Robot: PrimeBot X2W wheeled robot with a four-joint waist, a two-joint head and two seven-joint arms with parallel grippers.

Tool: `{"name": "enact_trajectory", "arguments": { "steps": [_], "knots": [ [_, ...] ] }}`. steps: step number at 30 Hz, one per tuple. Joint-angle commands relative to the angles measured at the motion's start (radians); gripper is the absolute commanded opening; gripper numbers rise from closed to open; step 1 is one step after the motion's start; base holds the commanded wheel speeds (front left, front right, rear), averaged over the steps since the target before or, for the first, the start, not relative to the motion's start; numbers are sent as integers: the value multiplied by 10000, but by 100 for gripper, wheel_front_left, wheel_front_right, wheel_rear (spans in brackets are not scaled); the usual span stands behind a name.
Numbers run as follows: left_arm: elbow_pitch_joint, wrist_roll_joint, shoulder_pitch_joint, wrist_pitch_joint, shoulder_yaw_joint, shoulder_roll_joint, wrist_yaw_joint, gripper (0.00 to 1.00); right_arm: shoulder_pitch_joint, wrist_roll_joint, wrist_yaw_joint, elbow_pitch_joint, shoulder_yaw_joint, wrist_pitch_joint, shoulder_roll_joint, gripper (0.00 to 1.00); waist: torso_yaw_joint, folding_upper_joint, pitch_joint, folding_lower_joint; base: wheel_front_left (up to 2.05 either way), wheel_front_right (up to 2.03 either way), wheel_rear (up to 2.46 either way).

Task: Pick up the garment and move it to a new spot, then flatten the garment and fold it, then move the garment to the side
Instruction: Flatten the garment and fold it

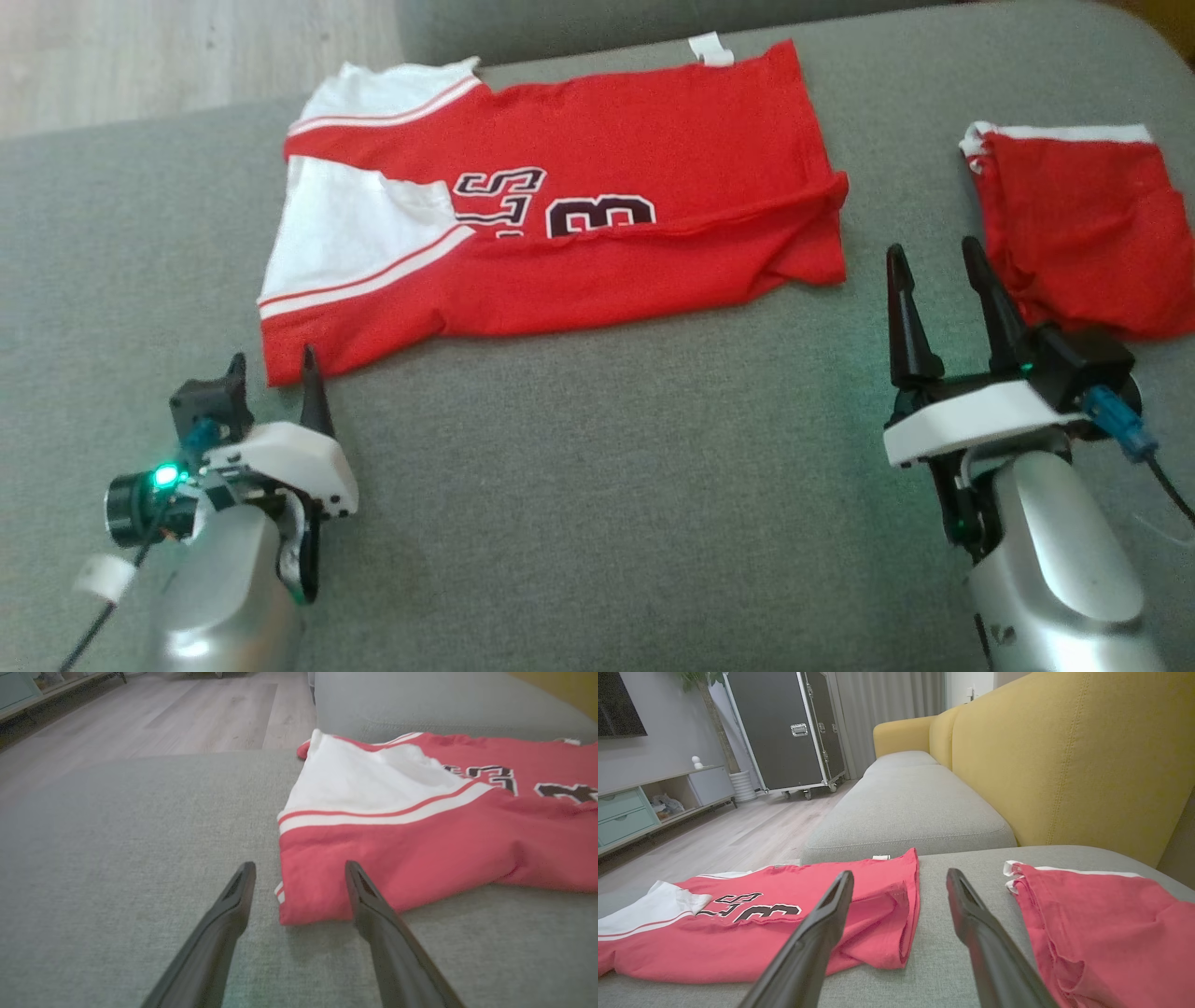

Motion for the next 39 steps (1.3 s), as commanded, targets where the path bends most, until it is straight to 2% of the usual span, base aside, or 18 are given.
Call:
{"name": "enact_trajectory", "arguments": {
  "steps": [1, 9, 10, 11, 12, 17, 23, 27, 33, 39],
  "knots": [
    [13, -91, -514, 124, 329, 365, -26, 100, -417, 65, -7, -386, 270, -64, 87, 100, -96, 0, 196, -2, 0, 0, 0],
    [1366, -125, -1338, 760, 149, 614, -324, 100, -602, 107, -7, -578, 107, -64, 90, 100, -182, 0, 586, -2, 0, 0, 0],
    [1513, -121, -1400, 864, 97, 613, -390, 80, -611, 102, -7, -576, 90, -64, 90, 100, -176, 0, 603, -2, 0, 0, 0],
    [1624, -123, -1462, 919, 50, 606, -465, 13, -621, 100, -7, -558, 71, -64, 91, 100, -163, 0, 613, -2, 0, 0, 0],
    [1710, -127, -1516, 934, 11, 594, -536, 0, -633, 105, -7, -502, 54, -64, 91, 100, -147, 0, 612, -2, 0, 0, 0],
    [1728, -120, -1718, 182, -43, 572, -575, 0, -874, -59, -7, 355, 20, 103, 92, 100, 14, 0, 488, -2, 0, 0, 0],
    [1007, -14, -1909, -1063, -126, 431, -624, 0, -1697, -92, -7, 1831, -205, 1307, 92, 100, 348, 0, 313, -2, 0, 0, 0],
    [202, 230, -1911, -1230, -336, 323, -743, 0, -2408, 174, -7, 3004, -476, 2160, 92, 100, 619, 0, 286, -2, 0, 0, 0],
    [-761, 528, -1729, -1253, -616, 125, -867, 0, -3489, 509, -7, 4892, -871, 2820, 92, 100, 934, 0, 316, -2, 0, 0, 0],
    [-1149, 642, -1567, -1255, -735, -12, -896, 0, -4286, 234, -7, 6505, -1326, 2877, 93, 100, 1106, 0, 400, -2, 0, 0, 0]
  ]
}}
